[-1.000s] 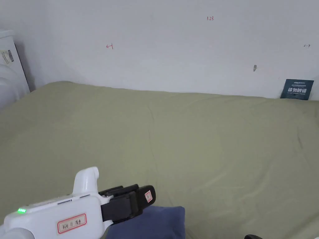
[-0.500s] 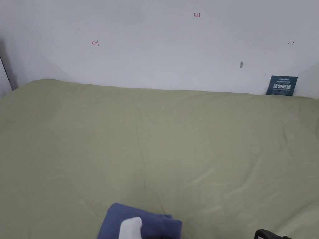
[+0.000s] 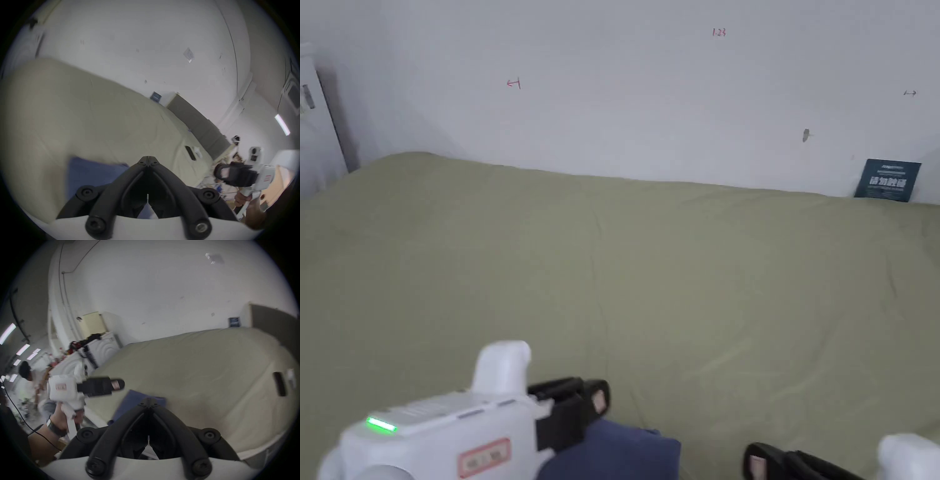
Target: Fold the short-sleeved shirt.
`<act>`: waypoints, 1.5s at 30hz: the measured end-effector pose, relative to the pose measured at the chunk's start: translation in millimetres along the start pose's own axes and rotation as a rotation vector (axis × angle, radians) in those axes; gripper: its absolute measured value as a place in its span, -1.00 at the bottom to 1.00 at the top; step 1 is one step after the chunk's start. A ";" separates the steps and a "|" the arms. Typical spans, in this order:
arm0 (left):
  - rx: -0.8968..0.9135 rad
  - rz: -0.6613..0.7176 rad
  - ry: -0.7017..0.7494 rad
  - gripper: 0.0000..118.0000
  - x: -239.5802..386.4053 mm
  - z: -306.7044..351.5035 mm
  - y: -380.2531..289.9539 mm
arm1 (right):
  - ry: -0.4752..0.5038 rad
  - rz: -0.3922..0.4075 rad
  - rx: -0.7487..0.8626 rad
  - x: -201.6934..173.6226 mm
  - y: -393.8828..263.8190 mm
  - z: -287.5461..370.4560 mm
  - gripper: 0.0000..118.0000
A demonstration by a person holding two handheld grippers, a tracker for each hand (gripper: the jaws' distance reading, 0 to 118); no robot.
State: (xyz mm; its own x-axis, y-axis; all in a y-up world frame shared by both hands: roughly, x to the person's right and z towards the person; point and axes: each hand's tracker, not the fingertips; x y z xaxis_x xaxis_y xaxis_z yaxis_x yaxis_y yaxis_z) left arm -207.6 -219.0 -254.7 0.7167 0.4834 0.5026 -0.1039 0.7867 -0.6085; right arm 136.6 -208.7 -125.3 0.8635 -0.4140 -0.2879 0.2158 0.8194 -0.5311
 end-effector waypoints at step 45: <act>-0.434 0.403 -0.149 -0.69 -134.6 -84.3 -76.2 | 0.355 -0.402 -0.298 90.5 -96.9 -173.0 -0.99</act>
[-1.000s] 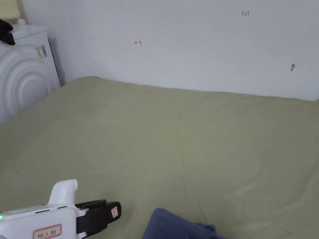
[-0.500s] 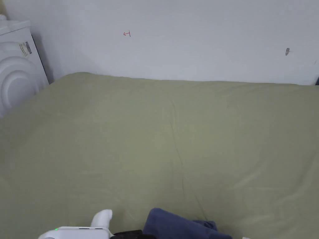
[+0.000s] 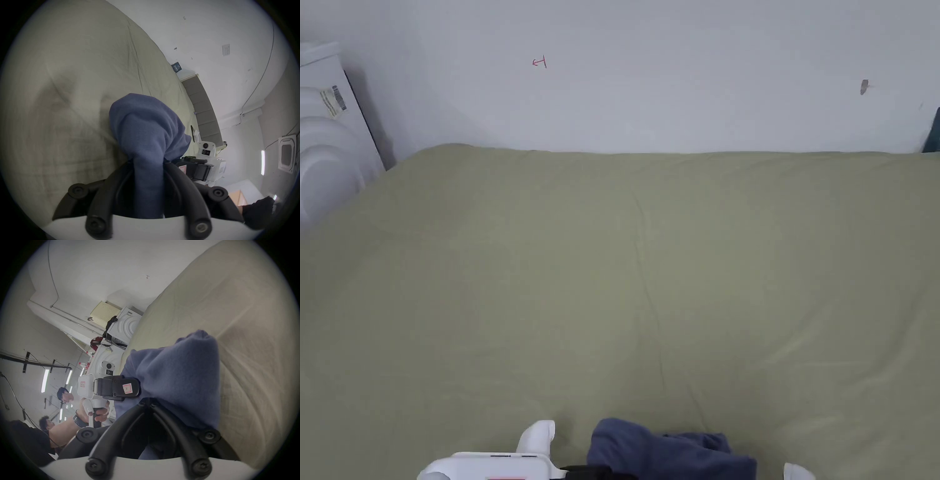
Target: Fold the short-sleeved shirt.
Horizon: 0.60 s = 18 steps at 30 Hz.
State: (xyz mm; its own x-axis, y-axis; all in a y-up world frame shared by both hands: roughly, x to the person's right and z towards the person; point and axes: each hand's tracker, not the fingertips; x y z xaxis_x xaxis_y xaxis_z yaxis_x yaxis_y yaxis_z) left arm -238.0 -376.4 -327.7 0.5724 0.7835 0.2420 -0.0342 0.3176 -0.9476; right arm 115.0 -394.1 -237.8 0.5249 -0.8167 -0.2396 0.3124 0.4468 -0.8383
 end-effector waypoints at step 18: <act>-0.004 -0.009 0.377 -0.69 -119.3 262.2 119.9 | 0.001 0.198 0.095 -79.0 0.4 43.3 -0.99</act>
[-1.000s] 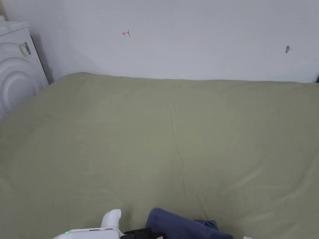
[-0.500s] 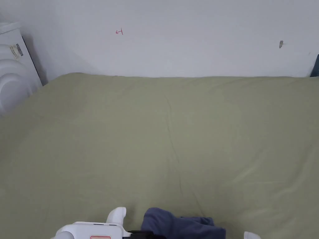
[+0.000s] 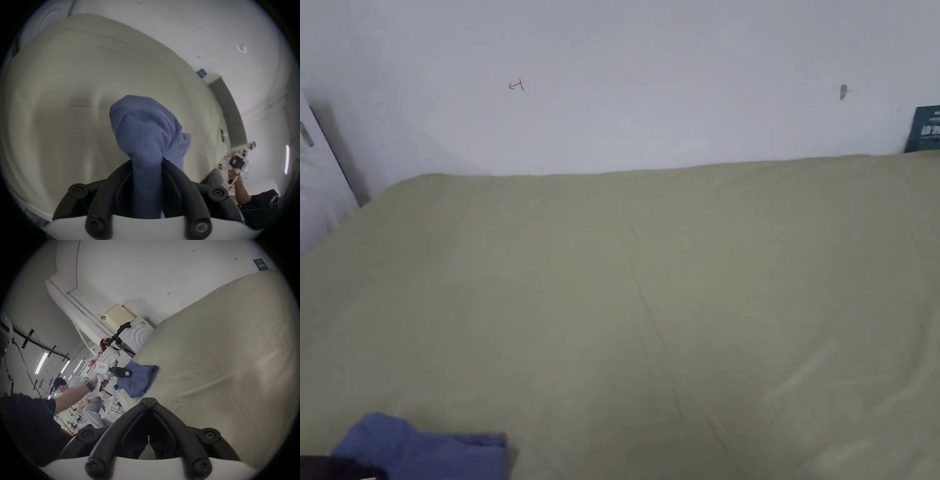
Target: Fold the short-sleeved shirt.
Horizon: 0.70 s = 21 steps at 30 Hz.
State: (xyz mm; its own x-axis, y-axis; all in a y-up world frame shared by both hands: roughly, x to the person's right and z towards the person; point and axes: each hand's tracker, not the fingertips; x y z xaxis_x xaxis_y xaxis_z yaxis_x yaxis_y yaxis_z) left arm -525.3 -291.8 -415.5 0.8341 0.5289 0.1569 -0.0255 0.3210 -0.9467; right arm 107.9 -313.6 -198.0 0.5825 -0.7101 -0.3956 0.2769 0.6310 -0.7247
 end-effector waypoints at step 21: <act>0.688 -0.271 0.378 0.51 159.2 118.4 -68.4 | -0.233 0.303 0.092 -56.9 45.6 58.8 -0.99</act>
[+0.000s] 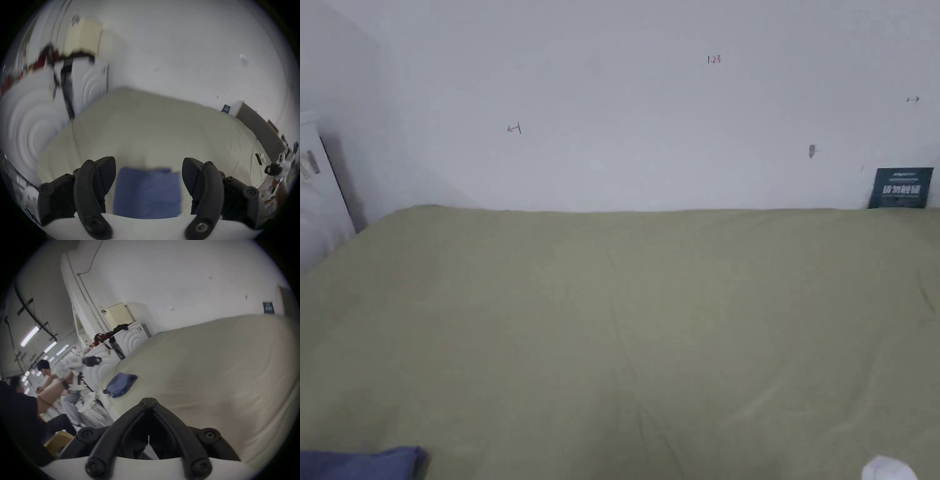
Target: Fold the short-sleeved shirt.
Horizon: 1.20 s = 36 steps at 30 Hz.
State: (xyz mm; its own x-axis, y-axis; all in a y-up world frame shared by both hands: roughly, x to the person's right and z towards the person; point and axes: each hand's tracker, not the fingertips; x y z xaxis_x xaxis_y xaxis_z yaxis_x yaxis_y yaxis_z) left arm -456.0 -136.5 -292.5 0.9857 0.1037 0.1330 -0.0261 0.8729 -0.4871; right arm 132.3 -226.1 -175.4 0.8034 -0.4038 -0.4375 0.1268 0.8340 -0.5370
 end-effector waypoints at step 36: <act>0.495 -0.117 0.127 0.93 311.0 114.0 -33.2 | -0.927 0.297 0.490 -80.2 73.7 122.3 1.00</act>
State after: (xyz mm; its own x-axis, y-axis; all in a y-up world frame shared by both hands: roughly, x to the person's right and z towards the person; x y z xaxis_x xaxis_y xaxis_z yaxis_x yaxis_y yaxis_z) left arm -167.6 -78.9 -136.6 0.9984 -0.0396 0.0415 0.0399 0.9992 -0.0052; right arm 148.4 -86.2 -91.7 0.9406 0.1073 0.3222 -0.0915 0.9938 -0.0637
